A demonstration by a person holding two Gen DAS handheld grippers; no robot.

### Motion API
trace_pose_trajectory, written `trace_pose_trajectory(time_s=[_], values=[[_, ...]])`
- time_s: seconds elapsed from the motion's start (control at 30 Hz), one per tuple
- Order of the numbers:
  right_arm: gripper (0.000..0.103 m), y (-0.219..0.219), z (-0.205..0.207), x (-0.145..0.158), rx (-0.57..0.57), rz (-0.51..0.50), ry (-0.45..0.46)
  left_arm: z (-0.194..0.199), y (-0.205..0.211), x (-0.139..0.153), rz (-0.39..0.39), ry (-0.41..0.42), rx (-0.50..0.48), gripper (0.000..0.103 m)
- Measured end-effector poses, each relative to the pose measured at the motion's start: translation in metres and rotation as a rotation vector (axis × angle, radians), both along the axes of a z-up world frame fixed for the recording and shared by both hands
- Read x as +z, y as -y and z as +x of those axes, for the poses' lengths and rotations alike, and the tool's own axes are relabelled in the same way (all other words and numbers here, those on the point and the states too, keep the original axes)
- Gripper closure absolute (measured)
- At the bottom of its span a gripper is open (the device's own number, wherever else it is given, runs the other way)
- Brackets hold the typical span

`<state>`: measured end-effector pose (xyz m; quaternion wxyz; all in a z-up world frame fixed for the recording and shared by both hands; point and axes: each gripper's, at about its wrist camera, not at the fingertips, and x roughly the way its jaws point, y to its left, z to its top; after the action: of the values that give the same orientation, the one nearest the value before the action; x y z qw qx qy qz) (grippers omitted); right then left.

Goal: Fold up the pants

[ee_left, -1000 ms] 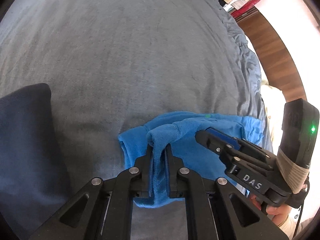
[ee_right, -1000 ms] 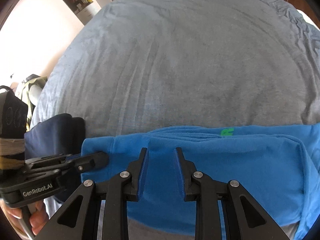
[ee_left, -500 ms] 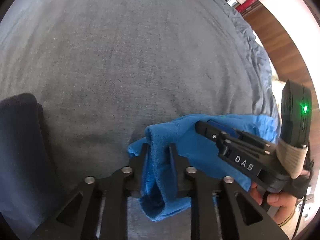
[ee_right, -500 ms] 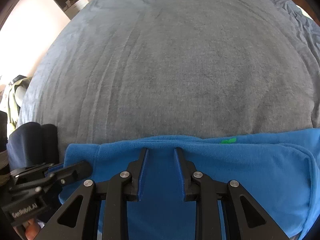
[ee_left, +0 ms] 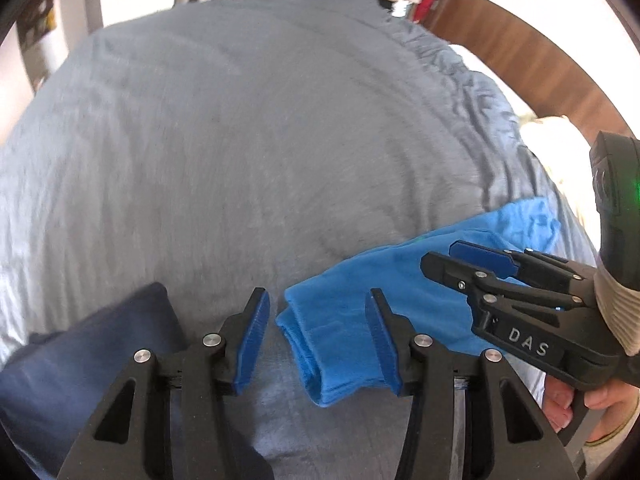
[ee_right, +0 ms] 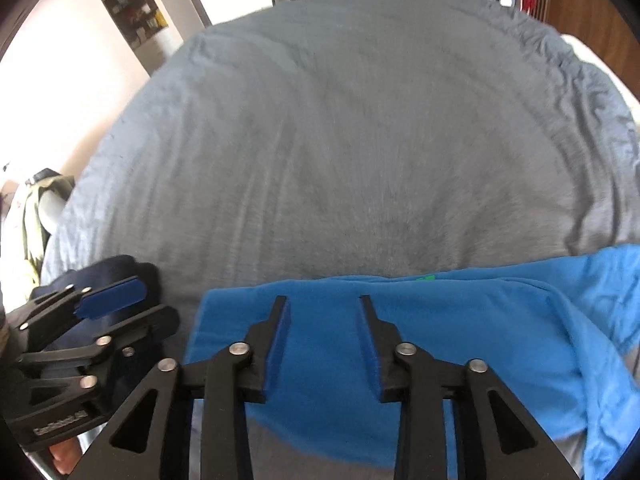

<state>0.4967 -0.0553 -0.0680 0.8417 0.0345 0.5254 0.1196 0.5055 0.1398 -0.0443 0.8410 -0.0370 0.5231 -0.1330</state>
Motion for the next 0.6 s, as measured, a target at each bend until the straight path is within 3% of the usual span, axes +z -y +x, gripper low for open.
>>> trace_pose_trajectory(time_s=[0.17, 0.27, 0.43, 0.6], values=[[0.068, 0.008, -0.03, 0.034, -0.055, 0.009, 0.064, -0.018, 0.008, 0.03, 0.025, 0.07, -0.065, 0.049], [0.061, 0.012, -0.049, 0.051, -0.093, -0.009, 0.101, -0.033, 0.016, 0.045, 0.035, 0.11, -0.122, 0.043], [0.059, 0.032, -0.093, 0.074, -0.173, -0.076, 0.157, -0.056, 0.045, 0.057, 0.041, 0.149, -0.203, 0.043], [0.056, 0.071, -0.13, 0.084, -0.228, -0.104, 0.184, -0.073, 0.083, 0.059, 0.016, 0.165, -0.214, 0.043]])
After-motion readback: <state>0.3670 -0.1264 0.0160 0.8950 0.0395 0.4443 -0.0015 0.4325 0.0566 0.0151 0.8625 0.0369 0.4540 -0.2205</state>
